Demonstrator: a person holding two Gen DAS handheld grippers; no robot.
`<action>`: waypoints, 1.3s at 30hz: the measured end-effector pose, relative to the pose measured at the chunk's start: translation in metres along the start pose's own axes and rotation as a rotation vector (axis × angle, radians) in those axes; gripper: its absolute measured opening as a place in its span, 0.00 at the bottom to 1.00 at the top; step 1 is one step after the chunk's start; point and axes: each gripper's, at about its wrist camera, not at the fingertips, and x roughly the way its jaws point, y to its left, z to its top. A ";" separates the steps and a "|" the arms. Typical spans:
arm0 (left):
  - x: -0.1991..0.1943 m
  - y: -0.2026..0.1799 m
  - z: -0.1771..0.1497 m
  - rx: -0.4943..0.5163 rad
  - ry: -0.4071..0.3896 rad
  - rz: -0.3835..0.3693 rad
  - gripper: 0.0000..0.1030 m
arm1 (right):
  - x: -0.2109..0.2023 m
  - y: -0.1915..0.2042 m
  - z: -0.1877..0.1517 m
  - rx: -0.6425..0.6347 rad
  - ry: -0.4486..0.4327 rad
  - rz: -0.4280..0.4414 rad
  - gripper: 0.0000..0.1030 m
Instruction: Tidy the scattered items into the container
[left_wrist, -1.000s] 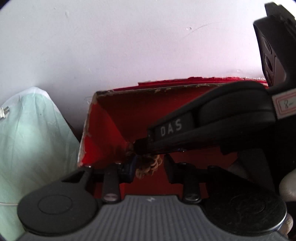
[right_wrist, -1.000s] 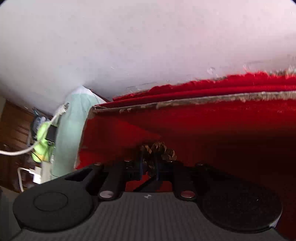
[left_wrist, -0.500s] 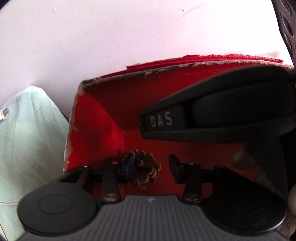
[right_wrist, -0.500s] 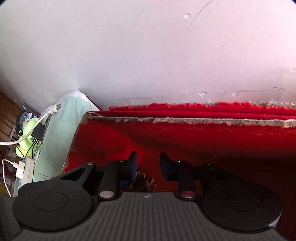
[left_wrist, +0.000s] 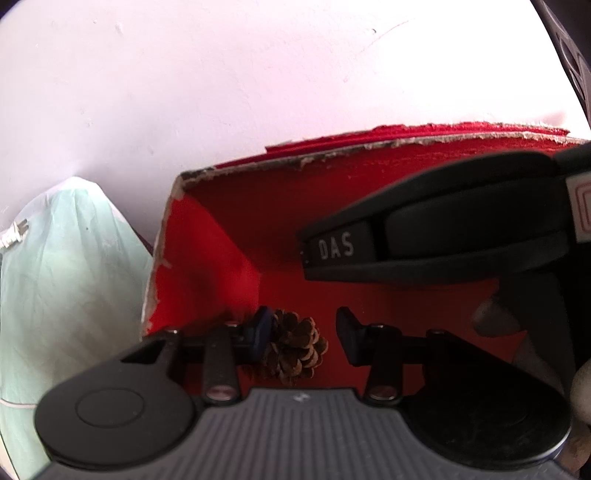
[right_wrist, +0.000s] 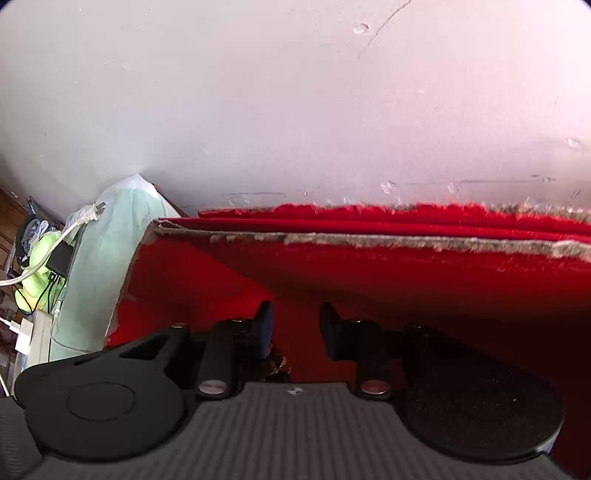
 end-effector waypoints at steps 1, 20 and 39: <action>0.000 -0.001 0.001 0.003 -0.002 0.006 0.43 | 0.000 -0.002 0.002 0.005 -0.001 -0.003 0.30; -0.022 -0.036 0.000 0.012 -0.021 0.040 0.49 | -0.027 -0.032 0.003 0.053 0.038 0.009 0.32; -0.176 -0.032 -0.082 -0.271 -0.486 0.199 0.97 | -0.183 -0.009 -0.080 0.017 -0.366 -0.007 0.37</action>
